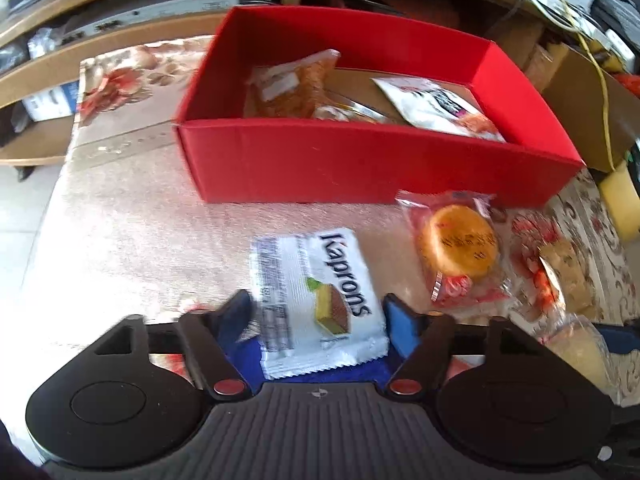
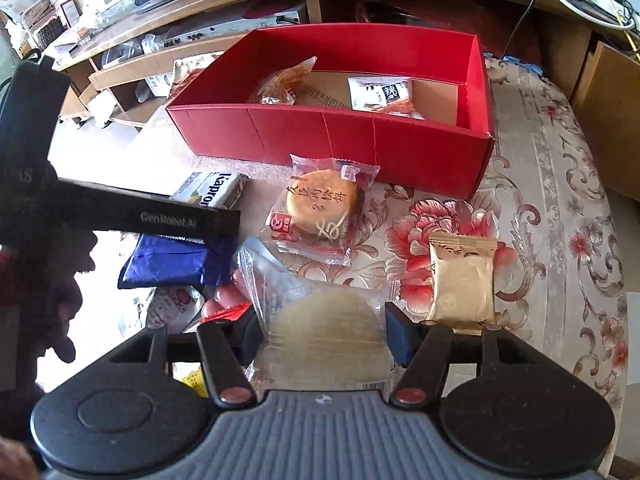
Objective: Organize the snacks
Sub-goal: 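Close left gripper on Kaprons wafer pack while right gripper closes on white bun bag, then lift both held snacks and carry them over the red box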
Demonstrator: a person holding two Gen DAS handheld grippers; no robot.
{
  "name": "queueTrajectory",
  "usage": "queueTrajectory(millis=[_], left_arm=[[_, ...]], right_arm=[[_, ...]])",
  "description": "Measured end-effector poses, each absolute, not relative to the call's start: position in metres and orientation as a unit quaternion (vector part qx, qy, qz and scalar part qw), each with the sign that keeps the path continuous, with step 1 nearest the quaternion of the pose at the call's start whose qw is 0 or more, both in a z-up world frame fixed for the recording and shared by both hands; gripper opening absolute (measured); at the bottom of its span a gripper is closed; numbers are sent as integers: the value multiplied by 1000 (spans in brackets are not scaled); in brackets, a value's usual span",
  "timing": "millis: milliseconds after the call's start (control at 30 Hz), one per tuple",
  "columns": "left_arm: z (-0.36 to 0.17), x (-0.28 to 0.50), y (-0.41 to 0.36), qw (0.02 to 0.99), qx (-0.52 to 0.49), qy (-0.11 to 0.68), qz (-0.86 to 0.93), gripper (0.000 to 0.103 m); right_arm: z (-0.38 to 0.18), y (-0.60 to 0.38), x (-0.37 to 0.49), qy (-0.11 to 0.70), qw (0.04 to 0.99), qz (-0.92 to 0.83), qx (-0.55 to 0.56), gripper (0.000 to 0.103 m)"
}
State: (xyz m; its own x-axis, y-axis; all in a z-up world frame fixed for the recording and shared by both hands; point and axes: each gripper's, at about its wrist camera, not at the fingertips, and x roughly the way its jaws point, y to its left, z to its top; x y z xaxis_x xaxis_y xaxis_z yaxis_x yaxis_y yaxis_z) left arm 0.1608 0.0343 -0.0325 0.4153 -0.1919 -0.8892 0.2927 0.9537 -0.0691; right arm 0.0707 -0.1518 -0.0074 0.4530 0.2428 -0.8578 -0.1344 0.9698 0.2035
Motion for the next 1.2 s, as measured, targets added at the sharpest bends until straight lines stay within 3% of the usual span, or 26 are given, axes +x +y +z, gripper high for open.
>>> queueTrajectory(millis=[400, 1200], left_arm=[[-15, 151, 53, 852, 6, 509, -120, 66], [65, 110, 23, 898, 40, 425, -106, 66]], right_arm=[[5, -156, 70, 490, 862, 117, 60, 61], [65, -178, 70, 395, 907, 106, 97, 61]])
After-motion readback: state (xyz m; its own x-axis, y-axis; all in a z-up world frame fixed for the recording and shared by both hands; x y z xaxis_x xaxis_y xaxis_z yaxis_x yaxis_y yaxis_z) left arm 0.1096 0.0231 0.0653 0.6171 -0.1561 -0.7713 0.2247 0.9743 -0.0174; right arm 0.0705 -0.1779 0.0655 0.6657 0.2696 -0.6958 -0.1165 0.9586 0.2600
